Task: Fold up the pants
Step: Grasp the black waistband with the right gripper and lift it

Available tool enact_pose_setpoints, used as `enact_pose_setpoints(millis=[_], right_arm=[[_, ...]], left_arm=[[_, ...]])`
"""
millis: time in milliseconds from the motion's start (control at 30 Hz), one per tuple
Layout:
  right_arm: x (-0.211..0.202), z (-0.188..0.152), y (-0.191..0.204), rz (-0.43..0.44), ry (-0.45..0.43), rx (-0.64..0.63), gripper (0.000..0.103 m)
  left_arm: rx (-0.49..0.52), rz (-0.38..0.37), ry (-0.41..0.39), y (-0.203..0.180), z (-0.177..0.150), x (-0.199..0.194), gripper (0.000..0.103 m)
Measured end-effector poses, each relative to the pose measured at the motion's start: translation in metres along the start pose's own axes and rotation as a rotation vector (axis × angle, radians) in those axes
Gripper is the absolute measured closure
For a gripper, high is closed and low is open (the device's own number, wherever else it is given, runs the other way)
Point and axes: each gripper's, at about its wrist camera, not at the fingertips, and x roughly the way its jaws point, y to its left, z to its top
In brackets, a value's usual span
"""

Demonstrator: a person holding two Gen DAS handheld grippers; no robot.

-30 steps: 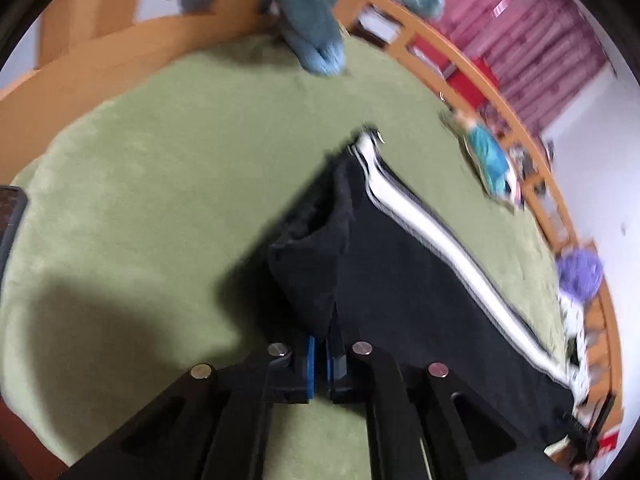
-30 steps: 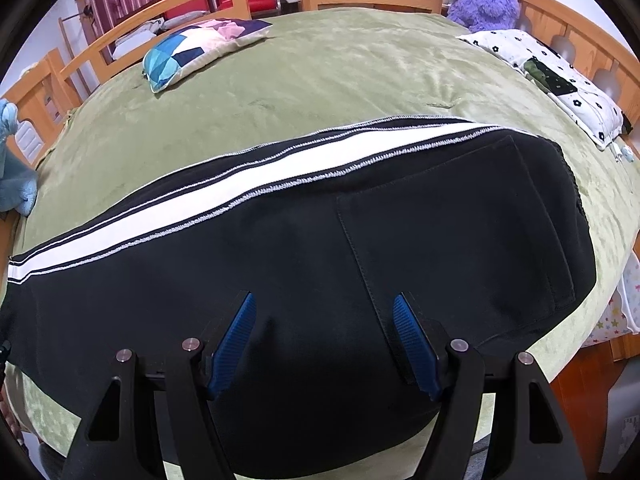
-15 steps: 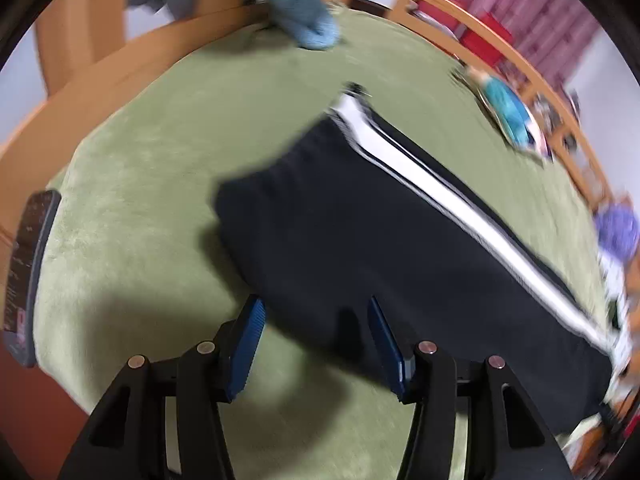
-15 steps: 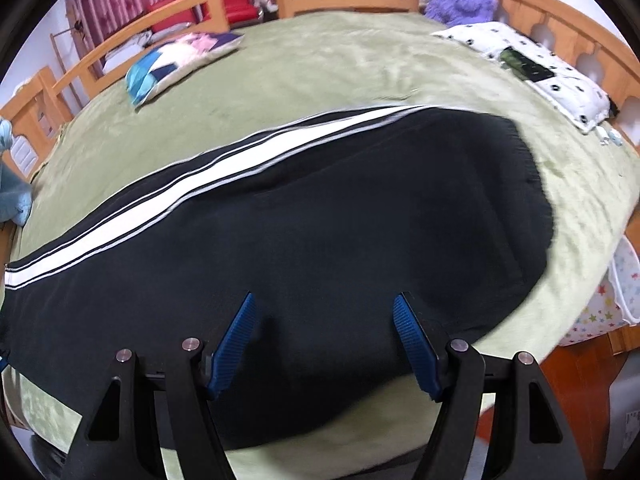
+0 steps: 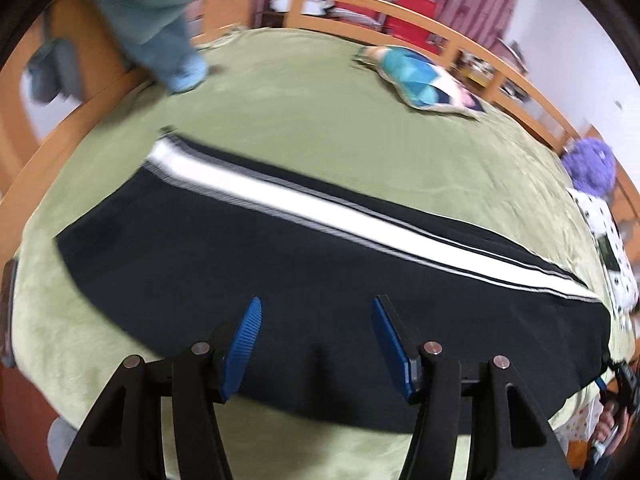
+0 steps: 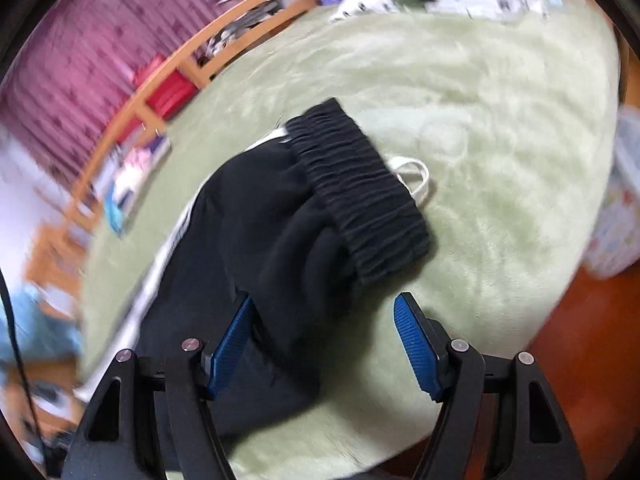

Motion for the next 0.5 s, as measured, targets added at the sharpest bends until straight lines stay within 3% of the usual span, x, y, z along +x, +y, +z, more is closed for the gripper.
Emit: enact_pose_setpoints(millis=[167,267,300,333,400,500], right_arm=[[0.044,0.014,-0.012,0.120,0.029,0.119,0.027],[0.064,0.027,-0.005,0.125,0.021,0.146,0.027],[0.068,0.032,0.000,0.113,0.003,0.139,0.035],[0.068,0.036,0.006,0.095,-0.018,0.107,0.053],[0.056,0.047,0.028,0.064,-0.057,-0.042,0.068],[0.011,0.063,0.056,0.124,-0.186,-0.206,0.071]], left_arm=[[0.040,-0.024,0.006,-0.033,0.004,0.006,0.047],[0.057,-0.018,0.002,-0.044,0.007,0.009,0.047],[0.060,-0.016,0.006,-0.047,0.008,0.011,0.047],[0.060,-0.016,0.009,-0.049,0.009,0.013,0.047],[0.059,-0.013,0.010,-0.049,0.010,0.016,0.047],[0.055,-0.008,0.008,-0.050,0.013,0.018,0.047]])
